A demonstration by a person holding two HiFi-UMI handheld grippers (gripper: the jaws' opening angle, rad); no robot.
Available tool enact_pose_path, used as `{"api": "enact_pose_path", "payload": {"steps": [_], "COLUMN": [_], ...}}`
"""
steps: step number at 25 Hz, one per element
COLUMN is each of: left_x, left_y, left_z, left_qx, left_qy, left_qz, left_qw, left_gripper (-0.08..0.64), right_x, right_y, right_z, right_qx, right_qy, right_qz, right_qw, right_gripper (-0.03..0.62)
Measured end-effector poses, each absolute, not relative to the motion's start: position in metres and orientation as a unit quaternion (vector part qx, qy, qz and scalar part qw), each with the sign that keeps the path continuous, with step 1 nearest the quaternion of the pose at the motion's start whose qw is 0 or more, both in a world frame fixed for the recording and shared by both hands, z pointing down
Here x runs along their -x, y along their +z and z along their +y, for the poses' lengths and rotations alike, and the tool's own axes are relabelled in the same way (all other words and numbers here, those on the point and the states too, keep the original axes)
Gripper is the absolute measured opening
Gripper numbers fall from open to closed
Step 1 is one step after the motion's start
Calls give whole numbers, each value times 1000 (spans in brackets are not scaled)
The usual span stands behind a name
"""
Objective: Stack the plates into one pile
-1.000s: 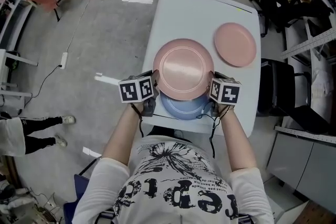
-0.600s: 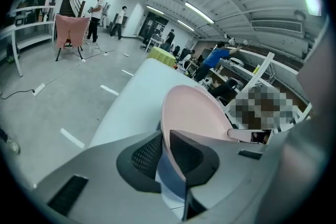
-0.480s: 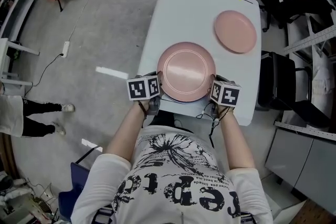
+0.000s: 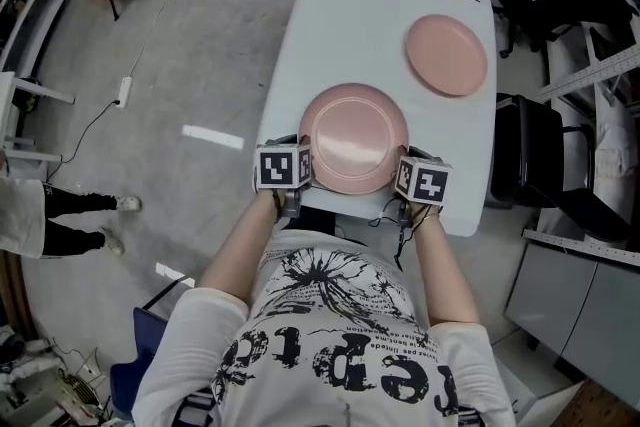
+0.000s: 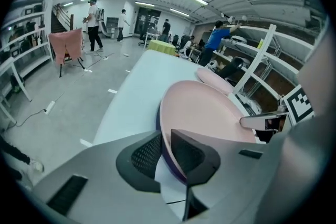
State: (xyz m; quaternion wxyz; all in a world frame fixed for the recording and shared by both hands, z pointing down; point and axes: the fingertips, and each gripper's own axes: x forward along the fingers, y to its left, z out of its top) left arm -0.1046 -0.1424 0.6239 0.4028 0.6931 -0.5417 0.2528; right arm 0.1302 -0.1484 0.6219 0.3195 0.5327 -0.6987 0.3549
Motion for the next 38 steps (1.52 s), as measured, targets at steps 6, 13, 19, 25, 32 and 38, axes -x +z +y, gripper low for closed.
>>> {"api": "enact_pose_path", "payload": {"steps": [6, 13, 19, 25, 32, 38], "left_x": [99, 92, 91, 89, 78, 43], "left_y": [622, 627, 619, 603, 549, 517], "left_z": [-138, -141, -142, -140, -154, -184], "left_qx": [-698, -696, -699, -710, -744, -831], "left_qy": [286, 284, 277, 249, 203, 173], "left_qz": [-542, -544, -566, -563, -554, -445], "left_qw": [371, 372, 338, 342, 314, 285], "left_gripper": [132, 208, 302, 323, 1, 0], "right_x": [-134, -132, -131, -127, -126, -114], "right_y": [625, 628, 624, 608, 569, 553], "right_z": [-142, -145, -147, -149, -159, -178], "right_qx": [-547, -540, -538, -532, -536, -535], "right_qy": [328, 302, 288, 276, 249, 246], "right_qz": [-693, -704, -716, -731, -750, -761], "right_qw": [337, 348, 339, 326, 298, 273], "right_gripper": [66, 123, 141, 159, 8, 6]}}
